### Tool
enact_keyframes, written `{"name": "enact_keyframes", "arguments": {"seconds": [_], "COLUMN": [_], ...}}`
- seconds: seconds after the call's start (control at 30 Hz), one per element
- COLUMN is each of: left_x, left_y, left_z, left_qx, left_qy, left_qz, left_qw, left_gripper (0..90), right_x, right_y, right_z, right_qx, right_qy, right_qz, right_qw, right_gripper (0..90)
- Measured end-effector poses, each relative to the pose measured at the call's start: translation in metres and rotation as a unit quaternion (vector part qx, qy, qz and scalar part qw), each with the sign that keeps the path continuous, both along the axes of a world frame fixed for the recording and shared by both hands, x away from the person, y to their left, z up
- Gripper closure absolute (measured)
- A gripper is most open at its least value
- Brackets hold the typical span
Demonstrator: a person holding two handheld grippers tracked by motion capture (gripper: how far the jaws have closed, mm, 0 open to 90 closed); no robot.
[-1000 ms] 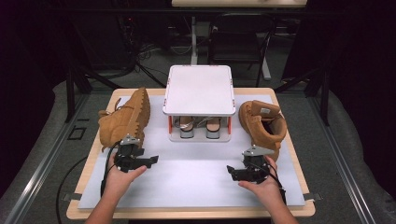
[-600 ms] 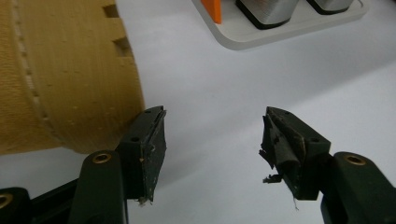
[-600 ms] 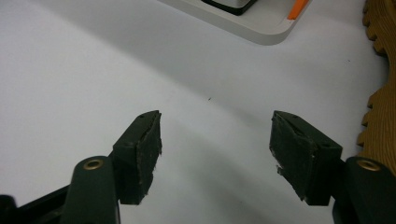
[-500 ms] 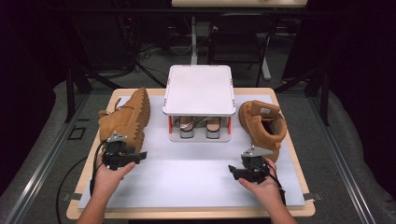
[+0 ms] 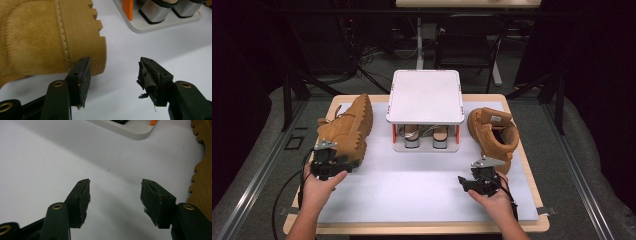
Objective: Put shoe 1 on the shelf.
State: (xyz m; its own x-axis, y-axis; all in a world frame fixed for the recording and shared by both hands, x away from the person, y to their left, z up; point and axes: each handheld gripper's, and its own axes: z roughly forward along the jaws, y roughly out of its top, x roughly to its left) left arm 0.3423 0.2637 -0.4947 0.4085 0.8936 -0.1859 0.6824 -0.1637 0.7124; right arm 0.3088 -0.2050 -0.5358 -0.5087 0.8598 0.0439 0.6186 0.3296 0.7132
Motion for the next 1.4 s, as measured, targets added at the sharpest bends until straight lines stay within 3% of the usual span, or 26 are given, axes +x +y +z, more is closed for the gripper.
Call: {"name": "enact_keyframes", "arguments": {"seconds": [0.3, 1.1, 1.13, 1.4], "left_x": [0.001, 0.005, 0.010, 0.034], "left_y": [0.014, 0.050, 0.052, 0.061], "left_z": [0.001, 0.007, 0.008, 0.016], "left_qx": [0.009, 0.008, 0.012, 0.013], "left_qy": [0.005, 0.006, 0.015, 0.032], "left_qz": [0.019, 0.068, 0.068, 0.088], "left_qw": [0.9998, 0.9976, 0.9975, 0.9955], "left_gripper": [43.1, 42.4, 41.2, 30.5], "right_x": [0.000, 0.001, 0.001, 0.001], "right_y": [0.001, 0.002, 0.002, 0.001], "right_z": [-0.001, -0.002, -0.002, -0.002], "right_qx": [-0.002, -0.005, -0.003, -0.006], "right_qy": [-0.003, -0.003, -0.003, 0.000], "right_qz": [-0.002, -0.006, -0.006, -0.007], "right_qw": [1.0000, 1.0000, 1.0000, 1.0000], "right_gripper": [40.4, 40.7, 40.6, 40.2]}}
